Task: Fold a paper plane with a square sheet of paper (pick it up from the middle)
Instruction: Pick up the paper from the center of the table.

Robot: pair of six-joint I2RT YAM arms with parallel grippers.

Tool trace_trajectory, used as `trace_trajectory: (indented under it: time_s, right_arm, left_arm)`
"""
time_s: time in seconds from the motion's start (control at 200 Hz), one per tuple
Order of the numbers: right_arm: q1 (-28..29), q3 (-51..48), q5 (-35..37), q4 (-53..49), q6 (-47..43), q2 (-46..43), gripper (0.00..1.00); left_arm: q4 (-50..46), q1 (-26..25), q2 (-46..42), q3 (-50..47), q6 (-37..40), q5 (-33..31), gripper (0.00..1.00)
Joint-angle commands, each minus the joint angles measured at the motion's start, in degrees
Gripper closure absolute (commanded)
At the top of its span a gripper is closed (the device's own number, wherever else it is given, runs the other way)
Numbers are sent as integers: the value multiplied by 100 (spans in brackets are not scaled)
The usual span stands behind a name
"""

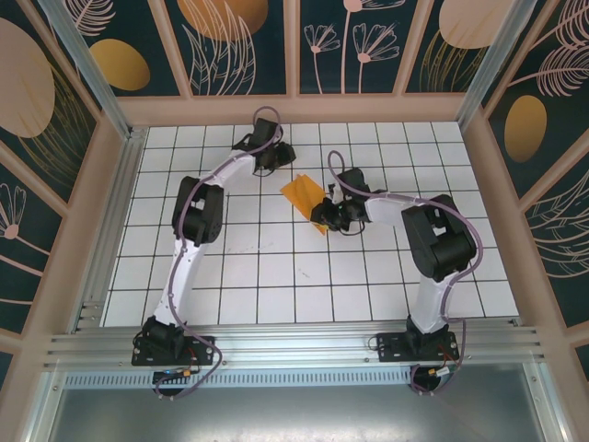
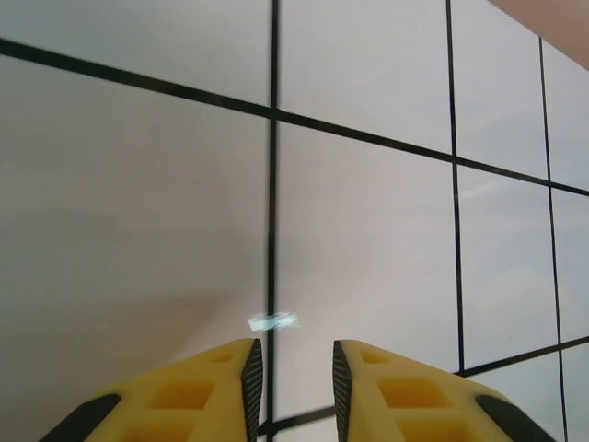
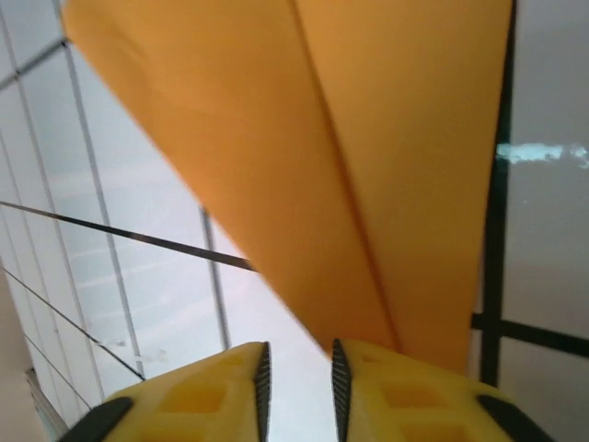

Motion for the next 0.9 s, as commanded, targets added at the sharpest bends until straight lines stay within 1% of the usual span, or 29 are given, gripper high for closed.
trace_trajectory:
  time_s: [0.0,0.045,0.12,0.21,0.255,0.315,0.35,0.38,0.445,0.545,0.64,0.701,0.826,0.896]
  right_arm:
    - [15,545,320,-366,-347,-487,65]
    - [27,670,582,-467,-502,-473,62]
    - [28,816,885,-616,-828,-339,60]
    - [82,990,1197,-761,-1229,-152,58]
    - [182,1107,1407,-878,-1446,-62,55]
    - [389,1287,1858,-1041,-1736,68,51]
    - [544,1396,2255,-1146,-1854,176,50]
    - [572,1475,2486,-1225,-1892,255,49]
    - [820,1660,2909,-1406,-1939,477,49]
    - [1012,1917,3513,-1624,-1920,824,50]
    - [1163,2194,3925,-1800,-1878,1115,54]
    - [1209,2365,4125,-1911,-1818,1268,59]
    - [1241,2630,4495,-2102,-1674,1491,72]
    - [1232,2696,4686,-2168,-1550,1524,84]
  left_arm:
    - [414,33,-1233,-705,289,-391,65]
    - [567,31,-1559,-1159,294,-486,62]
    - [776,33,-2075,-1877,234,-616,58]
    - [988,33,-2616,-2665,124,-595,54]
    - [1129,33,-2866,-3079,18,-595,51]
    - [1234,33,-3187,-3560,-96,-665,48]
    - [1238,33,-3330,-3785,-154,-740,46]
    - [1203,33,-3436,-3944,-195,-828,44]
    - [1057,58,-3610,-4224,-317,-1019,41]
    - [1040,187,-3805,-4679,-573,-1076,38]
    - [1102,326,-3945,-5059,-784,-1082,36]
    - [1175,405,-3996,-5237,-887,-1027,36]
    - [1249,474,-4084,-5429,-967,-944,34]
    - [1251,498,-4124,-5473,-964,-907,34]
